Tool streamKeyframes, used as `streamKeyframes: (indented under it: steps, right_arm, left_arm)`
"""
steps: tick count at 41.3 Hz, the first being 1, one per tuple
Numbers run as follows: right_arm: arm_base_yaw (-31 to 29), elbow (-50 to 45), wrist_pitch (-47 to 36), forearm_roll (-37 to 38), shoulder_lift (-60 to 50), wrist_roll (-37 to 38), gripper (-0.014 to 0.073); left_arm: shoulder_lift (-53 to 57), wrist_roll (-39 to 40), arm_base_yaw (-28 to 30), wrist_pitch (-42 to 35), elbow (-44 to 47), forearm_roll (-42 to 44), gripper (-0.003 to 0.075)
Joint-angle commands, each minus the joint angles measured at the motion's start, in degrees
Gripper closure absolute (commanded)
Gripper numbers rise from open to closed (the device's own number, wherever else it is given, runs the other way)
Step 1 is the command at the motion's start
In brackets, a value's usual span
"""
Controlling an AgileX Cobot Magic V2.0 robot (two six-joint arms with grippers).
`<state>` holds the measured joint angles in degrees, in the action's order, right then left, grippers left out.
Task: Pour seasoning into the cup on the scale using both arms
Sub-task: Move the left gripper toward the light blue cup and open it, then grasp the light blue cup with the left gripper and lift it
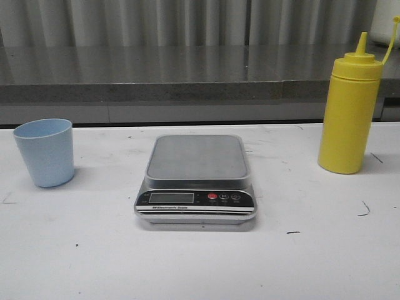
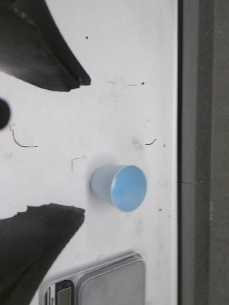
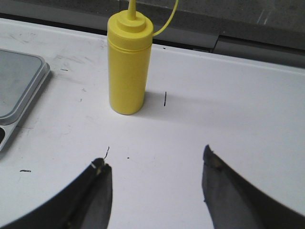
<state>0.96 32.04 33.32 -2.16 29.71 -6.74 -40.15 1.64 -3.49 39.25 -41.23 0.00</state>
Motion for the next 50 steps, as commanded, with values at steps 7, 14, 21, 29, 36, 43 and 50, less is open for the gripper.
streamKeyframes:
  steps: [7, 14, 21, 29, 36, 43, 50]
  right_arm:
    - [-0.1, 1.5, -3.7, 0.0, 0.6, -0.5, 0.0148]
    - [-0.1, 1.5, -3.7, 0.0, 0.6, -0.5, 0.0148]
    - [-0.1, 1.5, -3.7, 0.0, 0.6, -0.5, 0.0148]
    - [-0.1, 1.5, -3.7, 0.0, 0.6, -0.5, 0.0148]
    - [-0.1, 1.5, -3.7, 0.0, 0.6, -0.5, 0.0148]
    - [-0.1, 1.5, -3.7, 0.0, 0.6, -0.5, 0.0148]
    - [-0.1, 1.5, -3.7, 0.0, 0.6, -0.5, 0.0148]
  left_arm:
    - [-14.8, 0.0, -1.1, -0.7, -7.5, 0.0, 0.0226]
    - [-25.4, 0.0, -1.1, -0.9, -11.9, 0.0, 0.0226]
    - [-34.6, 0.0, -1.1, 0.0, -18.0, 0.0, 0.0227]
    - [-44.3, 0.0, -1.1, 1.2, -25.0, 0.0, 0.0227]
    - [-51.0, 0.0, -1.2, 3.3, -30.7, 0.0, 0.0227]
    - [-56.9, 0.0, -0.8, 4.0, -35.2, 0.0, 0.0227]
    - [-62.3, 0.0, -1.7, 5.1, -38.9, 0.0, 0.0227]
